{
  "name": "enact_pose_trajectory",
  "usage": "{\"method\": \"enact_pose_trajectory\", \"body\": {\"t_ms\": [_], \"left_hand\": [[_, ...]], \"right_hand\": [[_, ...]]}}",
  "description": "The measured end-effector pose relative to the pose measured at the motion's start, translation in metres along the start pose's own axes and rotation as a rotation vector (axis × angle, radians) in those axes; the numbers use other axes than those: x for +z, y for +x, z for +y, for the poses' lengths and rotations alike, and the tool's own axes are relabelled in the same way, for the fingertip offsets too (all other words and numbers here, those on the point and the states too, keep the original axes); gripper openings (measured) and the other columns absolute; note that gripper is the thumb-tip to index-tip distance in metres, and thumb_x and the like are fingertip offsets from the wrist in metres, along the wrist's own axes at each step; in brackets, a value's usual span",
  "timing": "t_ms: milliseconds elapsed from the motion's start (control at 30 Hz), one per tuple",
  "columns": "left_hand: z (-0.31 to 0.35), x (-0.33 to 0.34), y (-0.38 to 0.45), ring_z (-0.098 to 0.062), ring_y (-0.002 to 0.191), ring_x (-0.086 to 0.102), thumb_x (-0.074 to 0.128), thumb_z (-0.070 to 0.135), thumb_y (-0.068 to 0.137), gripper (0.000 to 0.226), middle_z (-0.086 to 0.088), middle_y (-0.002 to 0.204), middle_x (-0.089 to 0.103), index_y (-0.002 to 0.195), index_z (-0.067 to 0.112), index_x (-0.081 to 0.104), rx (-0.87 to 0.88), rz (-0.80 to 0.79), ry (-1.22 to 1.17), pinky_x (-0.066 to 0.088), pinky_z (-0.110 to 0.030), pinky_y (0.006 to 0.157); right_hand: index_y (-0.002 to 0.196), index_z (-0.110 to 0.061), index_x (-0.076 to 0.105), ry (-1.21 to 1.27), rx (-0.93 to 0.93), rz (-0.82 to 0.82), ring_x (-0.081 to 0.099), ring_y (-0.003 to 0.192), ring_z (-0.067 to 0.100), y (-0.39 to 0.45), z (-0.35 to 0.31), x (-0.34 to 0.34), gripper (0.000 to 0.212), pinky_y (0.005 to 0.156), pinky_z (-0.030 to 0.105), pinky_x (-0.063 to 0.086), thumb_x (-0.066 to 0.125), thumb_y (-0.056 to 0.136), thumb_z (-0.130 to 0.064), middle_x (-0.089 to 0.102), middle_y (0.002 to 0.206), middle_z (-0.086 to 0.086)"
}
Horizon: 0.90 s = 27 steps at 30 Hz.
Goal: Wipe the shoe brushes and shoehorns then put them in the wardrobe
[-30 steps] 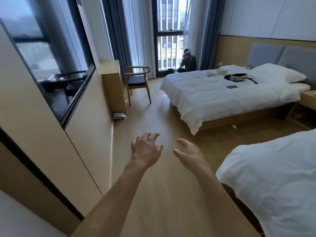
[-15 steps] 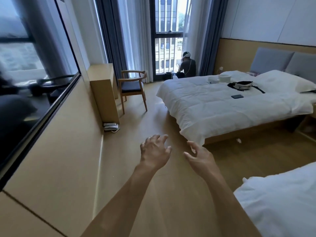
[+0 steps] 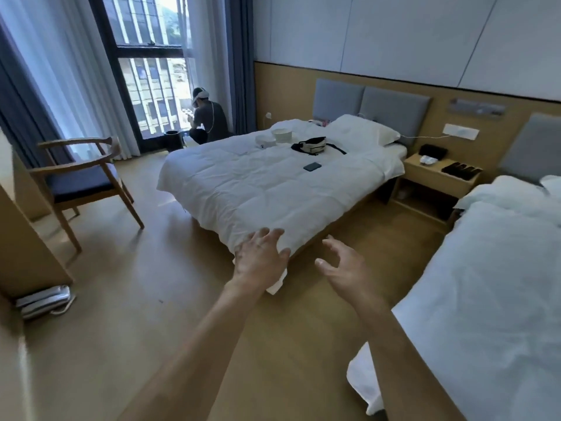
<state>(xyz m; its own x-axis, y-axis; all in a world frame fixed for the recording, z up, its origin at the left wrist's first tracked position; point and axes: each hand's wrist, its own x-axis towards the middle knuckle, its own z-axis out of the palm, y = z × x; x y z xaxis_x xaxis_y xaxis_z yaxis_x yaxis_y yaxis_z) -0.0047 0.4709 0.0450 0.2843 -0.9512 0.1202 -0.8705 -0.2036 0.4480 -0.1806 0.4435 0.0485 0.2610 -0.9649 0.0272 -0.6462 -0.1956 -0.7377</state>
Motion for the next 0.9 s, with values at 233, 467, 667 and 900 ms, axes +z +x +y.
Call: {"method": "enact_pose_trajectory", "body": {"t_ms": [233, 467, 667, 900], "left_hand": [[0.005, 0.036, 0.101, -0.025, 0.139, 0.033, 0.048, 0.043, 0.095, 0.050, 0.002, 0.148, 0.041, 0.144, 0.033, 0.039, 0.123, -0.149, -0.013, 0.024, -0.046, 0.113], [0.024, 0.084, 0.203, -0.025, 0.138, 0.034, 0.047, 0.043, 0.095, 0.050, 0.004, 0.146, 0.044, 0.143, 0.034, 0.040, 0.219, -0.179, 0.000, 0.024, -0.045, 0.112], [0.061, 0.111, 0.326, -0.025, 0.140, 0.032, 0.049, 0.043, 0.096, 0.048, 0.004, 0.150, 0.041, 0.143, 0.034, 0.041, 0.260, -0.157, 0.049, 0.023, -0.047, 0.114], [0.128, 0.146, 0.462, -0.025, 0.140, 0.033, 0.049, 0.041, 0.097, 0.048, 0.003, 0.151, 0.041, 0.143, 0.032, 0.041, 0.293, -0.143, 0.034, 0.025, -0.046, 0.114]], "right_hand": [[0.143, -0.026, 0.048, -0.036, 0.171, 0.096, 0.050, 0.131, 0.018, 0.069, 0.026, 0.007, 0.052, 0.104, 0.032, 0.042, 0.062, 0.094, -0.035, 0.052, 0.145, -0.001], [0.144, -0.029, 0.046, -0.008, 0.271, 0.144, 0.049, 0.132, 0.018, 0.163, 0.068, 0.006, 0.052, 0.100, 0.032, 0.043, 0.060, 0.095, -0.038, 0.049, 0.148, -0.002], [0.147, -0.033, 0.041, 0.047, 0.298, 0.124, 0.045, 0.135, 0.020, 0.287, 0.091, -0.018, 0.052, 0.095, 0.029, 0.039, 0.058, 0.098, -0.033, 0.044, 0.151, -0.002], [0.148, -0.026, 0.041, 0.019, 0.347, 0.147, 0.044, 0.136, 0.020, 0.417, 0.129, -0.074, 0.052, 0.100, 0.029, 0.040, 0.057, 0.099, -0.030, 0.043, 0.151, 0.002]]}}
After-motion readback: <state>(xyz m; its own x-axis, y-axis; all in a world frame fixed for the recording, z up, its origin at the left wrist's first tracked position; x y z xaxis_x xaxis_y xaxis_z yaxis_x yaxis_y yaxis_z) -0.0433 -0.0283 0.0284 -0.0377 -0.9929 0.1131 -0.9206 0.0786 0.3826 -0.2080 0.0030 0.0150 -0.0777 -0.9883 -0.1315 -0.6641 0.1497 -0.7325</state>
